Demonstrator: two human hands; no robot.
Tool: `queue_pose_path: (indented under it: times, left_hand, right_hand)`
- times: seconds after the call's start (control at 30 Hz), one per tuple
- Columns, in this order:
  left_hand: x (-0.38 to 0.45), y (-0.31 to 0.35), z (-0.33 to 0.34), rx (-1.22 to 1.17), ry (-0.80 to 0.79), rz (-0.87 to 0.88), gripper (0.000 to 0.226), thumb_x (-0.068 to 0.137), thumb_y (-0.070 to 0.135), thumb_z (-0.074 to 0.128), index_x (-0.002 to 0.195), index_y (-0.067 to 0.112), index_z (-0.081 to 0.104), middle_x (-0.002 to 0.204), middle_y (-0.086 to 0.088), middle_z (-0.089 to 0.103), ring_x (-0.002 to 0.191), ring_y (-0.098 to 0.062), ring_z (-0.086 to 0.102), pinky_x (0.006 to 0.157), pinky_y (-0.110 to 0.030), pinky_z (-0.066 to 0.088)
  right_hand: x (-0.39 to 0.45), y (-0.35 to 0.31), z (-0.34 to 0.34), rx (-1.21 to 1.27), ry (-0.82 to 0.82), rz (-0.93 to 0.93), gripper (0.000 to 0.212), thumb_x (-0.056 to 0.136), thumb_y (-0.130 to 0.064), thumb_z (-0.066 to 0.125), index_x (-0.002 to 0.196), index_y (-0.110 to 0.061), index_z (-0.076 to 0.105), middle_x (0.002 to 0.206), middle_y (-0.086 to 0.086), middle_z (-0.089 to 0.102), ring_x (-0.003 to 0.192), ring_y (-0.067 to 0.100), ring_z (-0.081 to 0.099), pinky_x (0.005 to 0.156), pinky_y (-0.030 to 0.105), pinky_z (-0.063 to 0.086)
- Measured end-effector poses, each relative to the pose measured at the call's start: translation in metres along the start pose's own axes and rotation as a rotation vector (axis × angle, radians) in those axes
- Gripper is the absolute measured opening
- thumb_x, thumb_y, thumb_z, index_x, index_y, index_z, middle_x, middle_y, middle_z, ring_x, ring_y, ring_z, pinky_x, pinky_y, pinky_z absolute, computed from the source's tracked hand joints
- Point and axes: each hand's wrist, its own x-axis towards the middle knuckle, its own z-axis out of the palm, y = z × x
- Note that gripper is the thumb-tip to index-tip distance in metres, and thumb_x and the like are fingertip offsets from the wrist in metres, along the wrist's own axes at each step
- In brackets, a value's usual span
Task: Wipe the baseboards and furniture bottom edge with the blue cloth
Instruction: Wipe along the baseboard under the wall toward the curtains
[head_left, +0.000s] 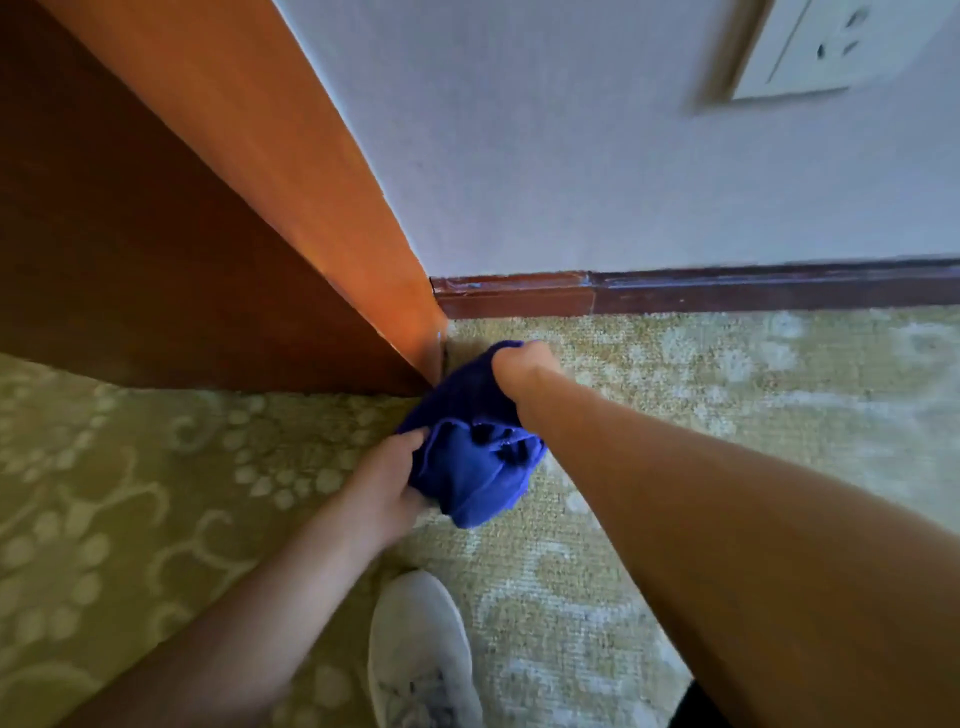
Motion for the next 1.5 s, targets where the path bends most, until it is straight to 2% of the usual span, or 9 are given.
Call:
queue_pose_path:
  times: [0.17,0.3,0.37,0.53,0.73,0.9,1.03,1.3,1.5]
  left_hand:
    - [0.053,0.002,-0.018,-0.281,0.037,0.06,0.04,0.089,0.008,0.06,0.129,0.006,0.056,0.114,-0.001,0.064,0.109,-0.017,0.062,0.096,-0.025,0.047]
    - [0.081,-0.014,-0.026,-0.208,0.081,0.155,0.037,0.095,0.015,0.052,0.13,0.005,0.055,0.122,-0.009,0.062,0.109,-0.027,0.064,0.063,-0.018,0.052]
    - [0.088,-0.022,-0.027,-0.247,0.141,0.054,0.037,0.101,0.015,0.045,0.134,-0.002,0.049,0.13,-0.013,0.059,0.1,-0.025,0.065,0.058,-0.022,0.056]
    - [0.096,-0.036,-0.03,-0.226,0.174,0.109,0.034,0.099,0.011,0.048,0.131,0.0,0.053,0.125,-0.017,0.062,0.093,-0.022,0.065,0.066,-0.03,0.056]
    - [0.073,-0.066,-0.025,-0.206,0.147,0.193,0.031,0.101,0.013,0.048,0.129,0.017,0.059,0.12,-0.01,0.069,0.103,-0.028,0.067,0.089,-0.044,0.051]
    - [0.093,-0.041,-0.022,-0.258,0.153,0.086,0.019,0.098,0.015,0.053,0.115,0.014,0.061,0.106,-0.007,0.07,0.093,-0.021,0.068,0.072,-0.032,0.057]
    - [0.102,-0.038,-0.037,-0.181,0.109,0.047,0.031,0.098,0.016,0.052,0.128,0.011,0.058,0.121,-0.011,0.067,0.11,-0.028,0.065,0.096,-0.047,0.052]
    - [0.092,-0.053,-0.031,-0.236,0.183,0.106,0.047,0.077,0.039,0.058,0.121,0.024,0.066,0.112,-0.002,0.073,0.101,-0.026,0.069,0.087,-0.044,0.055]
    - [0.102,-0.022,-0.017,-0.299,0.196,0.116,0.039,0.09,0.022,0.06,0.128,0.017,0.057,0.116,-0.006,0.07,0.095,-0.018,0.069,0.057,-0.023,0.055]
  right_hand:
    - [0.042,-0.012,0.013,0.168,0.035,-0.182,0.029,0.09,-0.009,0.051,0.116,-0.013,0.061,0.116,0.013,0.062,0.112,0.028,0.06,0.099,0.044,0.05]
    - [0.052,-0.007,0.049,0.138,-0.099,-0.249,0.014,0.088,-0.003,0.051,0.094,-0.014,0.058,0.103,0.018,0.062,0.104,0.035,0.063,0.094,0.053,0.052]
    - [0.064,0.004,0.061,0.061,-0.094,-0.275,0.013,0.089,-0.008,0.051,0.083,-0.019,0.049,0.096,0.014,0.059,0.103,0.036,0.061,0.094,0.054,0.05]
    - [0.056,0.018,0.066,-0.192,0.03,-0.405,0.025,0.091,-0.014,0.047,0.114,-0.007,0.054,0.113,0.02,0.063,0.106,0.037,0.059,0.094,0.047,0.048]
    - [0.028,0.039,0.064,-0.288,0.052,-0.463,0.029,0.09,-0.011,0.045,0.116,-0.007,0.055,0.104,0.019,0.064,0.1,0.039,0.059,0.085,0.045,0.048]
    - [0.073,0.002,0.063,-0.3,0.133,-0.459,0.047,0.088,-0.007,0.046,0.134,-0.008,0.053,0.128,0.02,0.061,0.118,0.037,0.056,0.099,0.04,0.045]
    - [0.069,0.018,0.068,-0.393,0.174,-0.509,0.034,0.09,-0.007,0.046,0.123,-0.003,0.053,0.122,0.022,0.061,0.114,0.04,0.055,0.089,0.039,0.041]
    - [0.047,0.029,0.051,-0.498,0.049,-0.581,0.005,0.086,-0.015,0.055,0.086,-0.012,0.051,0.081,0.009,0.057,0.08,0.029,0.057,0.058,0.031,0.036]
    - [0.084,-0.018,0.053,-0.228,0.173,-0.497,0.009,0.082,-0.009,0.054,0.085,-0.015,0.061,0.086,0.01,0.065,0.089,0.028,0.063,0.078,0.036,0.051]
